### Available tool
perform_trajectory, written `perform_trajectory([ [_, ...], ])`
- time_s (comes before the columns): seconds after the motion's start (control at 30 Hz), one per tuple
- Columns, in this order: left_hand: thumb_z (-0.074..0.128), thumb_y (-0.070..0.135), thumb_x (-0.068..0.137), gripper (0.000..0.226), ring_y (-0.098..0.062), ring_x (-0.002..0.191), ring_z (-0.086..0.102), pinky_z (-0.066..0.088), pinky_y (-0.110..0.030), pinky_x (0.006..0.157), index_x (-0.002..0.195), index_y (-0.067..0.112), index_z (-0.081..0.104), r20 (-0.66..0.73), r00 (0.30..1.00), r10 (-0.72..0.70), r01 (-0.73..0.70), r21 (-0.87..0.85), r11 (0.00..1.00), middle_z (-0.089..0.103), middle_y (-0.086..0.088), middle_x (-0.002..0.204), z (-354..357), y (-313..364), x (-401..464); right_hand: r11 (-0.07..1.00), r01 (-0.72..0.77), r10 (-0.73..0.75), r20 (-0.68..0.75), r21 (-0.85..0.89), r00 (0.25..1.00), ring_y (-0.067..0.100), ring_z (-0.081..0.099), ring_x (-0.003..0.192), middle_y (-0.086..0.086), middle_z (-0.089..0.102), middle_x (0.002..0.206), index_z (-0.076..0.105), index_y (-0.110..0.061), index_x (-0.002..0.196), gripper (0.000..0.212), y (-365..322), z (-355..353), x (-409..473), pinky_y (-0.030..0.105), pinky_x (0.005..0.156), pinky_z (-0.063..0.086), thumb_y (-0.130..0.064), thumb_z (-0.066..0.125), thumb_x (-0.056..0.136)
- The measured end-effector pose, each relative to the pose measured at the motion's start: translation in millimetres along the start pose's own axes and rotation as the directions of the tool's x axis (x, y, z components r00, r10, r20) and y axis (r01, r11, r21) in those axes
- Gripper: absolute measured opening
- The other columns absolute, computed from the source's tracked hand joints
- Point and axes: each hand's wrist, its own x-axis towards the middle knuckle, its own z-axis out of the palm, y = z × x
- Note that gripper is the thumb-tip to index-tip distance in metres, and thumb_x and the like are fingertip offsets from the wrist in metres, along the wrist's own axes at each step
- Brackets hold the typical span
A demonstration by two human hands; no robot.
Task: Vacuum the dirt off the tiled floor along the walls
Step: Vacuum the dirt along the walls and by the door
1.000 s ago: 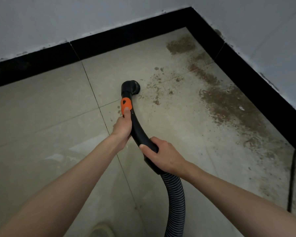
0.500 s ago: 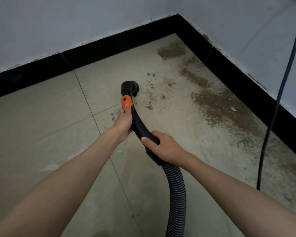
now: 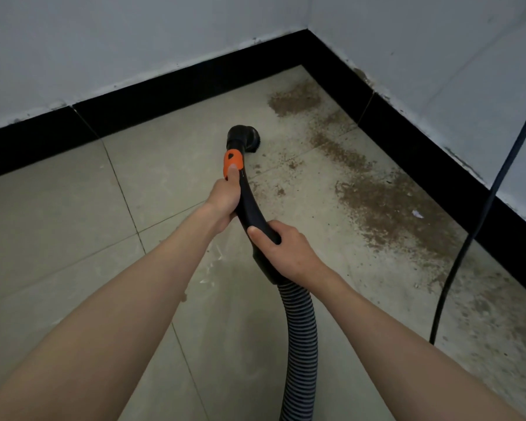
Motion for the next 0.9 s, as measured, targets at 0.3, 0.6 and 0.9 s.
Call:
perform_trajectory([
  [0.3, 0.028, 0.050, 0.100, 0.053, -0.013, 0.073, 0.055, 0.046, -0.019, 0.051, 0.112, 0.004, 0.050, 0.063, 0.998, 0.001, -0.003, 0.034, 0.999, 0.056, -0.002, 0.084, -5, -15, -13, 0.997, 0.001, 0.000, -0.010, 0.071, 1.000, 0.018, 0.064, 0.074, -0.004, 0.063, 0.076, 0.054, -0.026, 0.081, 0.032, 8, 10, -22, 0.040, 0.071, 0.053, -0.056, 0.052, 0.092],
  [0.6, 0.030, 0.049, 0.100, 0.051, -0.017, 0.077, 0.056, 0.047, -0.027, 0.063, 0.111, 0.002, 0.049, 0.040, 0.997, -0.059, 0.061, -0.066, 0.996, 0.057, -0.006, 0.086, -37, -43, -56, 1.000, 0.020, -0.018, 0.112, -0.013, 0.994, 0.023, 0.066, 0.083, 0.003, 0.068, 0.088, 0.061, -0.017, 0.098, 0.041, 1, 23, -64, 0.046, 0.080, 0.055, -0.057, 0.050, 0.092],
  [0.9, 0.028, 0.045, 0.101, 0.050, -0.019, 0.087, 0.055, 0.045, -0.033, 0.078, 0.121, 0.002, 0.044, 0.102, 0.989, -0.105, 0.115, -0.098, 0.989, 0.055, -0.005, 0.093, -12, -37, -68, 0.995, -0.002, 0.007, 0.052, -0.099, 0.999, 0.019, 0.066, 0.080, -0.001, 0.068, 0.086, 0.059, -0.022, 0.099, 0.038, 11, 7, -78, 0.043, 0.078, 0.056, -0.058, 0.048, 0.093],
])
